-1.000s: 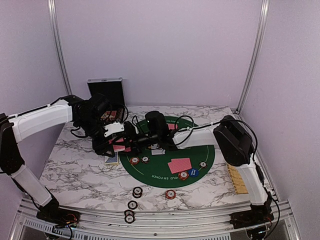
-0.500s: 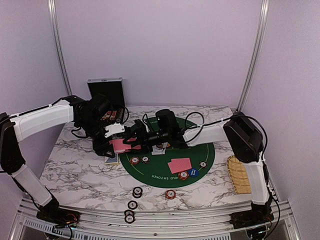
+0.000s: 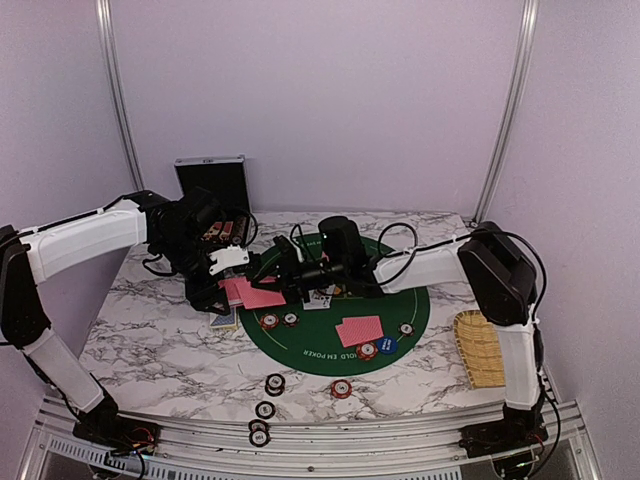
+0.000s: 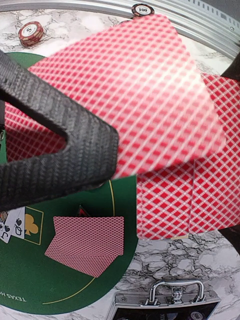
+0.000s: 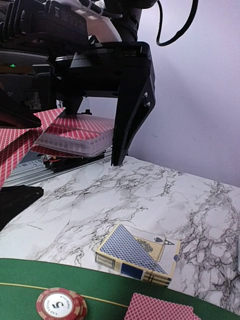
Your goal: Distribute texas hold em gaming equipment
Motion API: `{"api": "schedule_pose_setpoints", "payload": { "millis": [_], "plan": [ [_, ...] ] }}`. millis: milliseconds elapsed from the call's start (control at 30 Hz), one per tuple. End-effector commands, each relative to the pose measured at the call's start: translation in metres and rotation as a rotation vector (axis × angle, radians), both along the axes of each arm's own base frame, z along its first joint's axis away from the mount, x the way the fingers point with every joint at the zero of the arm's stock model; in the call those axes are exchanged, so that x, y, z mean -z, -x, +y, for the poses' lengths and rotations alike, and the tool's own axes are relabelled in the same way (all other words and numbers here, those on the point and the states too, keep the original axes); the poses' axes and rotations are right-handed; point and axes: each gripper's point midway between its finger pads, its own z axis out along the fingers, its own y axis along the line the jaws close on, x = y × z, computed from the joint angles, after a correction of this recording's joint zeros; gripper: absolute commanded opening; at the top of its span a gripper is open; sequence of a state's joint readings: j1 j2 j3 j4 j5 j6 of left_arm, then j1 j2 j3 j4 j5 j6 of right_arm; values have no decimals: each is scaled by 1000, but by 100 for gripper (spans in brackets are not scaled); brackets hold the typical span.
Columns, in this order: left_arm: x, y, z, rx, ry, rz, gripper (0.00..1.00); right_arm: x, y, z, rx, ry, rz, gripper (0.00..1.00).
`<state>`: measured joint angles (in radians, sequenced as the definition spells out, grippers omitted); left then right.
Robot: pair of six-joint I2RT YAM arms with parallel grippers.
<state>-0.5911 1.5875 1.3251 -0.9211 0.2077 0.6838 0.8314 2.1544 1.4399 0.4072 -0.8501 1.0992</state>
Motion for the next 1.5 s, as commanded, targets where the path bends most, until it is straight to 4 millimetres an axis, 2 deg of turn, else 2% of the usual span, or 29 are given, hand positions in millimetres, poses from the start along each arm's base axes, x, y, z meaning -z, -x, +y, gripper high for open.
{"api": "schedule_pose_setpoints", "payload": {
  "millis": [0, 133, 367, 567, 733, 900, 1100, 1233, 1367, 1467],
  "plan": [
    [-11, -4, -4, 2, 26, -24, 0, -42, -1, -5, 4, -90, -42, 32],
    [-10, -3, -2, 2, 20, -26, 0, -41, -1, -11, 12, -77, -41, 21],
    [-10, -2, -1, 4, 19, -25, 0, -36, -5, -34, 43, -32, -35, 0],
    [-9, -2, -1, 3, 17, -23, 0, -36, -10, -51, 62, 4, -47, 0],
    [-9, -2, 0, 2, 13, -26, 0, -37, -31, -72, 105, 78, -135, 0],
    [-9, -2, 1, 0, 10, -27, 0, -23, -70, -97, 182, 355, -344, 0],
    [-9, -1, 2, -2, 7, -32, 0, -7, -132, -137, 290, 832, -712, 0],
    [-11, -1, 3, -4, 10, -37, 0, 5, -161, -166, 356, 1191, -962, 0],
    [-11, 0, 4, -6, 10, -37, 0, 4, -166, -167, 370, 1442, -1193, 0],
    [-13, 1, 4, -7, 12, -39, 0, 10, -165, -153, 357, 1519, -1311, 0]
  ]
}}
